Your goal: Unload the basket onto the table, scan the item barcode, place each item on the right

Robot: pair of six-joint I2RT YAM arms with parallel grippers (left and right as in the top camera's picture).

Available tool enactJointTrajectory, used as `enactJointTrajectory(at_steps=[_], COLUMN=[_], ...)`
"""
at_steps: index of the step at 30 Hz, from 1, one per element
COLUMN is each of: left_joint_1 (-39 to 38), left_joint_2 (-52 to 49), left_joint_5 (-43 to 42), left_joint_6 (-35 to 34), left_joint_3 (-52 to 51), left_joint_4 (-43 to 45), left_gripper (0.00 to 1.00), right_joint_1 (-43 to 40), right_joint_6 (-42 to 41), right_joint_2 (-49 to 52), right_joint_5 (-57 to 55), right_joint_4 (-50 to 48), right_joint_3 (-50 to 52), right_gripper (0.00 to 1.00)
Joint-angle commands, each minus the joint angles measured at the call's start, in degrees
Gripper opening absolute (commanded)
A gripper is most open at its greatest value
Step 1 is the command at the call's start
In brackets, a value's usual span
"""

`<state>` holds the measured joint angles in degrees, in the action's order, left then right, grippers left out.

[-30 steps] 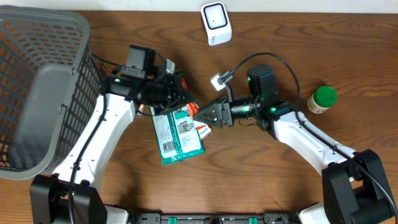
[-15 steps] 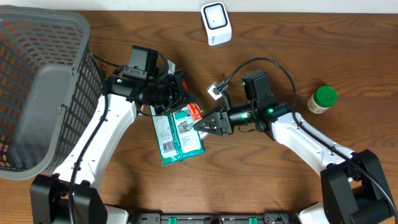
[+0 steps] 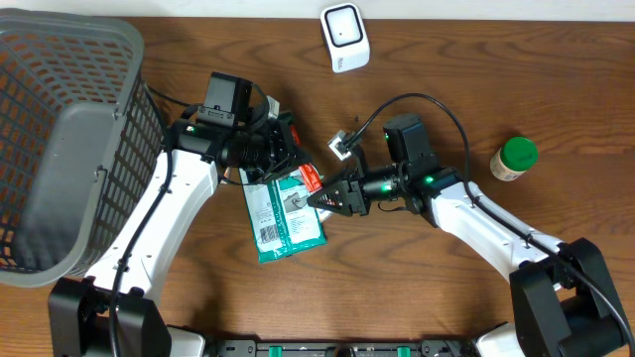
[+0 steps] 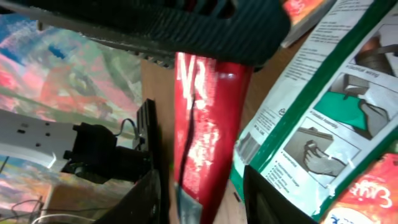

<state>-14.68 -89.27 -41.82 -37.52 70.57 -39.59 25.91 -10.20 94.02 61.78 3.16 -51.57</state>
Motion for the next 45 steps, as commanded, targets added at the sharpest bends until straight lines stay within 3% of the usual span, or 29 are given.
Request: enactJointTrajectory(at_steps=[1,5,13,15,17,18,19,20,22,25,30,36,45], left_joint_1=[0.2,0.2,0.1,-0.1,-0.1,-0.1,-0.1,-0.1,0.3,2.3,6.4,11.3,17.3], left_joint_2=[-0.3,-0.3,-0.3,-0.3,-0.3,-0.3,-0.3,-0.3,-0.3,0.1,1.2,1.3,1.3], left_joint_5=[-1.0,-1.4,-1.4,-1.4,-1.3,-0.6,0.7,2.8,4.4,3.0,-5.2,-23.6,-17.4], left_joint_6=[1.5,1.9,3.2,3.4,3.4,3.8,5.0,5.6,5.6,5.6,5.6,5.6,6.0], left_joint_3=[0.2,0.2,0.2,0.2,0.2,0.2,0.2,0.2,0.2,0.2,0.2,0.2,0.2], left_joint_4=[-0.5,-1.4,-2.8,-2.8,-2.8,-2.5,-1.9,-1.7,-0.9,1.5,5.4,13.9,15.0], left_gripper=[0.07,0.07,0.07,0.07,0.1,0.23,0.43,0.53,0.67,0.73,0.75,0.75,0.75], right_joint_1=[0.4,0.4,0.4,0.4,0.4,0.4,0.4,0.3,-0.6,-3.9,-7.8,-9.1,-9.1], right_joint_6=[0.6,0.6,-1.0,-1.6,-1.6,-2.0,-2.0,-2.0,-3.3,-4.6,-6.6,-5.4,-7.2], right_joint_2=[-0.1,-0.1,-0.1,-0.1,-0.1,-0.1,-0.1,-0.1,-0.1,-0.1,-0.1,-0.1,-0.2], right_joint_5=[-2.1,-2.2,-2.1,-1.7,-1.1,-0.3,0.8,2.6,5.5,10.7,19.5,25.2,27.7], right_joint_4=[-0.2,-1.2,-3.1,-3.5,-3.5,-3.4,-3.5,-3.6,-3.6,-3.6,-3.5,-1.5,-0.5], right_joint_3=[0.3,0.3,0.3,0.3,0.3,0.3,0.3,0.3,0.3,0.3,0.3,0.6,0.7], right_gripper=[0.37,0.29,0.31,0.24,0.09,0.01,0.01,0.01,0.01,0.01,0.01,0.01,0.01])
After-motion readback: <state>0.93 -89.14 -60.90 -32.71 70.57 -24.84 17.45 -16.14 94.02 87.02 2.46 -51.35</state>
